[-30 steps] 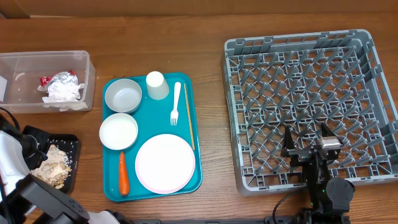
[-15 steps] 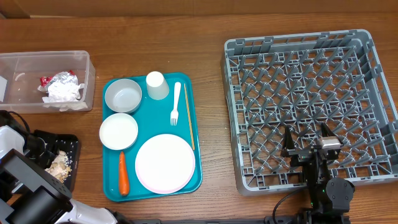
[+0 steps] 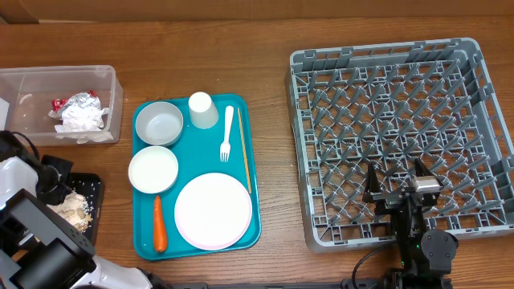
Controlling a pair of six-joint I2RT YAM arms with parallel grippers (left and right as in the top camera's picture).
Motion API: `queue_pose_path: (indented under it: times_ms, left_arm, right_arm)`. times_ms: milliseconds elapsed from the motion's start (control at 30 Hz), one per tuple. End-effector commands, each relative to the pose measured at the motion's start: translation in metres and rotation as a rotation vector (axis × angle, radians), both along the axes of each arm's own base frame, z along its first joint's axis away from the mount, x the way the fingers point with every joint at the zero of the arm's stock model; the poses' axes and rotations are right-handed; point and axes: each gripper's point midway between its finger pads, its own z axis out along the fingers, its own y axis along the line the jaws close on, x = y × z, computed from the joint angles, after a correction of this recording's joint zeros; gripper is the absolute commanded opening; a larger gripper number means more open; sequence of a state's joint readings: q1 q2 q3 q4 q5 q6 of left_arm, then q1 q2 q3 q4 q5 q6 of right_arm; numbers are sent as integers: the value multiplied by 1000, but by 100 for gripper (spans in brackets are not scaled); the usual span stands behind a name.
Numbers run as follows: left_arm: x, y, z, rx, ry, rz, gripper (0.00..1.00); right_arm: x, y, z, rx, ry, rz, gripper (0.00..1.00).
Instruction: Sort waste into correct bins and load items into the dishwasher rack
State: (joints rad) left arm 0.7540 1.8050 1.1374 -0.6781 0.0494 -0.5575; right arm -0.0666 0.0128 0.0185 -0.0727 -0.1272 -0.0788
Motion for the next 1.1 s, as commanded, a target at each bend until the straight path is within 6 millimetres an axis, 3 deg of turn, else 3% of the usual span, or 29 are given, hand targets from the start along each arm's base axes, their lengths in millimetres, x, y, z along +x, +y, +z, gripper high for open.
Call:
queue_pose_path:
  times_ms: [0,767,1067]
  left_arm:
    - [4,-6,-6,-10,7,33,4]
    - [19,2,-3,36,-39,83,4]
    - [31,-22,-23,-1,3,13,4]
  right_arm:
    - [0,0,-2,0,-3,0,100]
    - [0,0,-2,0,-3,0,100]
    - [0,0,-2,0,-3,0,100]
